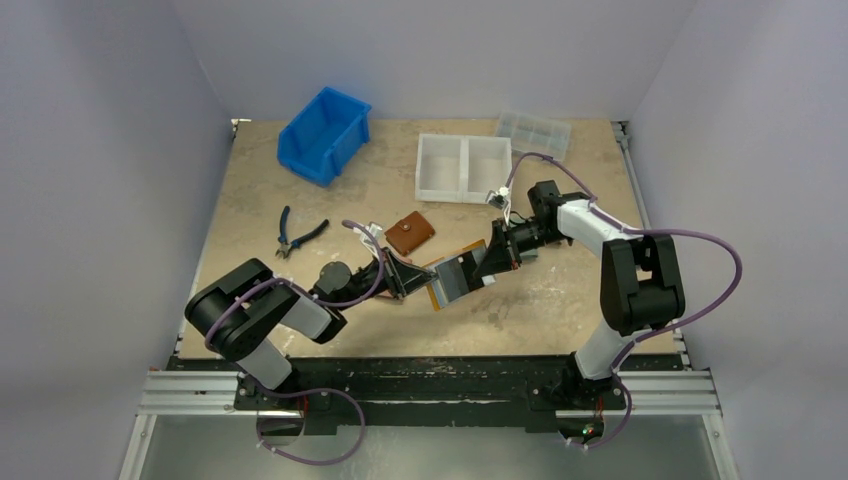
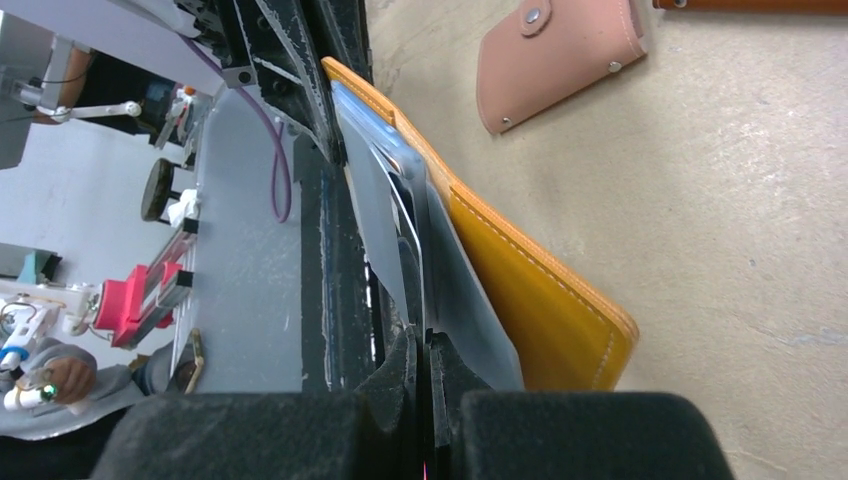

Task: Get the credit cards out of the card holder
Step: Remove the credit card from the card holder.

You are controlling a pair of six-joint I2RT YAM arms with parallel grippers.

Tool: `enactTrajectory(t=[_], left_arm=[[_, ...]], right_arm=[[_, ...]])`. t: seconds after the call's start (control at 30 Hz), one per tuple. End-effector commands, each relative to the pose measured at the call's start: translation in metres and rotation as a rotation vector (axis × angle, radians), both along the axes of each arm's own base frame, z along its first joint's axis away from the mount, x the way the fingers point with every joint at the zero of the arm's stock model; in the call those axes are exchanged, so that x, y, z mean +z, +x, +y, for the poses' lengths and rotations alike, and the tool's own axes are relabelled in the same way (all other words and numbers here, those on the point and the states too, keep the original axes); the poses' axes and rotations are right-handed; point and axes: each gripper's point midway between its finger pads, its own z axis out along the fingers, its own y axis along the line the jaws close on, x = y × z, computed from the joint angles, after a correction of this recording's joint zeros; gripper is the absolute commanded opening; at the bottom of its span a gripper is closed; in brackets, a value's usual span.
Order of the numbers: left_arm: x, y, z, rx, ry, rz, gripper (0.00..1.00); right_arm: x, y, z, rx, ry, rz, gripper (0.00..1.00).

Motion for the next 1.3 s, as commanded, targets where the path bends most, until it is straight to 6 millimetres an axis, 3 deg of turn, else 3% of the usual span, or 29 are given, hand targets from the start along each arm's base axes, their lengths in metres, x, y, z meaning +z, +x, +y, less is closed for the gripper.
enactTrajectory(t=[0.0,0.17,0.77,0.87,1.13,1.27], left_arm=[[0.031,-0.006,0.005,-0.028,-0.098,-0.099,0.0],[0.006,0.0,0.006,-0.022,-0.016,-0.029,0.0],[-0.075,0.015,-0.004,-0.01,0.187,0.232,0.0],[-0.086,0.023,0.0,0.035,0.266,0.256,0.13],[-0.078,0.044,0.031,0.225,0.496,0.257,0.4],[-0.056,0.051,0.046,0.293,0.55,0.205,0.44]], right_arm=[[0.002,0.013,-0.01,-0.024,-0.054,-0.101,0.0],[0.007,0.015,-0.019,-0.026,-0.065,-0.139,0.0],[0.016,0.014,-0.025,-0.033,-0.056,-0.179,0.0],[0.016,0.013,-0.026,-0.034,-0.053,-0.18,0.0],[0.019,0.012,-0.026,-0.031,-0.046,-0.187,0.0],[0.021,0.012,-0.027,-0.031,-0.046,-0.2,0.0]])
